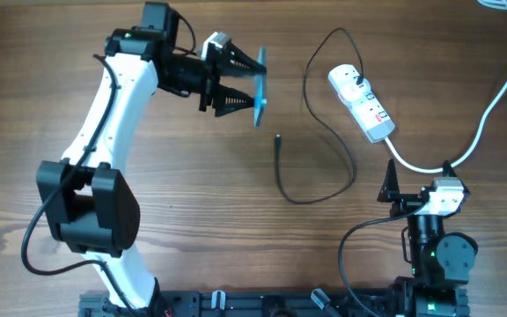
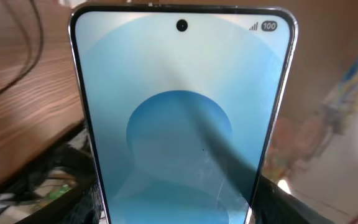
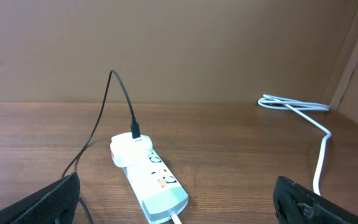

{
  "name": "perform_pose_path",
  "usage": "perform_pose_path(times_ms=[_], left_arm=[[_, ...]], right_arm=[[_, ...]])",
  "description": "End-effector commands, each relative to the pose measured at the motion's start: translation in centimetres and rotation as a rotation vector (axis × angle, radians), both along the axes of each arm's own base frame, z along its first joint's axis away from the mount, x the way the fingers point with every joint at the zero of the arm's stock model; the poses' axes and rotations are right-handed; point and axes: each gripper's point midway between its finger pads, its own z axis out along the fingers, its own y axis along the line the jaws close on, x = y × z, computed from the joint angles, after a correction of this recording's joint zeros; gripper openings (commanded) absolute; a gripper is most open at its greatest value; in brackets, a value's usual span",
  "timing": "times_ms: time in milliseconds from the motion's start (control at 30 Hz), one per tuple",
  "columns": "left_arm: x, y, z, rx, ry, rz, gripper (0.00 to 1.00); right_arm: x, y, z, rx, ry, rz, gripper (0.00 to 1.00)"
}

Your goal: Plug charger to phone and switch on socket

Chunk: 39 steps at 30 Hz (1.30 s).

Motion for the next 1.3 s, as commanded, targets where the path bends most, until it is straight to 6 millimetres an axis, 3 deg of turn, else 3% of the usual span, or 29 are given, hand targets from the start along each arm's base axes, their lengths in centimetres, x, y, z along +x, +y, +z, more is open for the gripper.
perform_pose_path(times_ms=[0, 67, 133, 300, 333, 367, 400, 467, 533, 633, 700, 767, 833, 933, 967, 1067, 1167, 1267], left_arm=[[0.4, 1.2, 4.0, -0.113, 0.025, 0.02, 0.73], [0.8, 1.7, 4.0, -0.112, 0.039, 0.037, 0.73], [1.0, 2.0, 4.0, -0.112, 0.047, 0.048, 0.73], [1.1, 2.3, 4.3, -0.125, 0.064, 0.051, 0.74], [1.1, 2.3, 4.4, -0.131, 0.065, 0.049, 0.74], [1.1, 2.4, 4.5, -0.135, 0.065, 0.049, 0.74], [1.2, 2.4, 4.5, -0.135, 0.065, 0.051, 0.74], [1.2, 2.4, 4.5, -0.135, 0.065, 0.051, 0.74], [1.2, 2.4, 4.5, -0.135, 0.066, 0.052, 0.74], [1.3, 2.4, 4.5, -0.134, 0.079, 0.054, 0.74], [1.3, 2.4, 4.5, -0.134, 0.079, 0.054, 0.74], [1.3, 2.4, 4.5, -0.132, 0.099, 0.056, 0.74], [1.3, 2.4, 4.5, -0.129, 0.134, 0.06, 0.74], [1.4, 2.4, 4.5, -0.12, 0.189, 0.069, 0.73], [1.5, 2.4, 4.5, -0.121, 0.186, 0.07, 0.73], [1.7, 2.4, 4.6, -0.122, 0.183, 0.07, 0.73], [1.7, 2.4, 4.6, -0.122, 0.187, 0.071, 0.73], [1.7, 2.4, 4.6, -0.122, 0.187, 0.071, 0.73]], right_arm=[[0.0, -0.1, 0.1, 0.014, -0.008, -0.009, 1.0], [0.0, 1.6, 1.0, 0.115, -0.041, 0.09, 1.0], [-1.0, 6.5, 0.9, 0.479, 0.032, 0.377, 1.0], [-2.0, 8.8, 1.6, 1.302, 0.234, 0.471, 1.0], [-2.8, 9.7, 4.1, 1.227, 0.167, 0.593, 1.0], [-5.2, 10.9, 9.6, 1.004, -0.04, 0.803, 1.0], [-6.5, 11.1, 12.4, 0.955, -0.126, 0.859, 0.99], [-7.4, 11.3, 16.5, 0.841, -0.157, 0.848, 0.99], [-6.6, 11.5, 18.9, 0.638, -0.033, 0.746, 0.99], [-3.7, 9.7, 17.5, 0.5, 0.349, 0.508, 1.0], [-3.0, 10.1, 16.8, 0.46, 0.59, 0.531, 1.0], [-2.0, 11.7, 17.0, 0.614, 0.685, 0.612, 1.0], [-1.6, 13.4, 17.3, 0.55, 0.678, 0.779, 0.99], [0.3, 12.4, 14.0, 0.421, 0.806, 0.438, 0.99], [0.4, 13.2, 14.1, 0.372, 0.819, 0.375, 1.0], [0.9, 19.9, 15.5, 0.241, 0.809, 0.375, 1.0], [3.1, 23.5, 17.2, 0.158, 0.703, 0.234, 0.99], [5.8, 28.2, 18.2, 0.107, 0.655, 0.22, 0.99]])
